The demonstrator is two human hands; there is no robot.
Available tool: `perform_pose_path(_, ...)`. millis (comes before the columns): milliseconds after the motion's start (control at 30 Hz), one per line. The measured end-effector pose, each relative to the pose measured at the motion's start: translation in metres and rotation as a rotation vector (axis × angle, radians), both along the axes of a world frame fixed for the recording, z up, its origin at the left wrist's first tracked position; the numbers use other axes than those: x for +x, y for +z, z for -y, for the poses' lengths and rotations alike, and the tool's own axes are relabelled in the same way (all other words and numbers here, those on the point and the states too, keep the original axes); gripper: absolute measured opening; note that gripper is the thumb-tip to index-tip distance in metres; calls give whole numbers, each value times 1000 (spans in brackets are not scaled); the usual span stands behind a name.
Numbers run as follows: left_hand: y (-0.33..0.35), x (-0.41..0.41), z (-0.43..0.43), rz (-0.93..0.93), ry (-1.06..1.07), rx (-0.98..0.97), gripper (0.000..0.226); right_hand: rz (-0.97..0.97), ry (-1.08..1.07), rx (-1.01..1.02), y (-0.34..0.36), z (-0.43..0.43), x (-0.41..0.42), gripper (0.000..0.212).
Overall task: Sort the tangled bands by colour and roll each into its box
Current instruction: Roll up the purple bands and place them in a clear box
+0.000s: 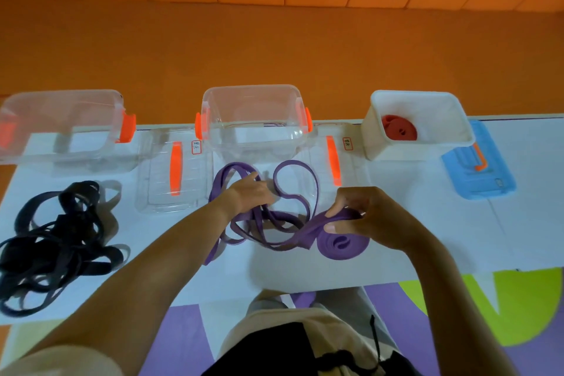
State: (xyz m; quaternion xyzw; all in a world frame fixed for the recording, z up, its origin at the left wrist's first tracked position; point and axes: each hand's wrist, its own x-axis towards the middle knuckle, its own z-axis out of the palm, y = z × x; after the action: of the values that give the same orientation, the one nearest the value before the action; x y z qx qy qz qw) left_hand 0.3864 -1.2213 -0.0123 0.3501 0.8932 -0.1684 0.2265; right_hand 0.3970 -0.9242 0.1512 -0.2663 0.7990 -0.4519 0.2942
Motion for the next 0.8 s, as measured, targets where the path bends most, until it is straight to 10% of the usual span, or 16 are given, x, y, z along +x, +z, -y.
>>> perform_pose_path(500, -1, 6, 9, 65, 53, 14, 20, -41, 23, 55, -4, -5, 11, 28)
perform_pose_path(800, 22, 5, 17, -23, 429, 769, 24, -81, 110, 146, -14, -16, 7, 28)
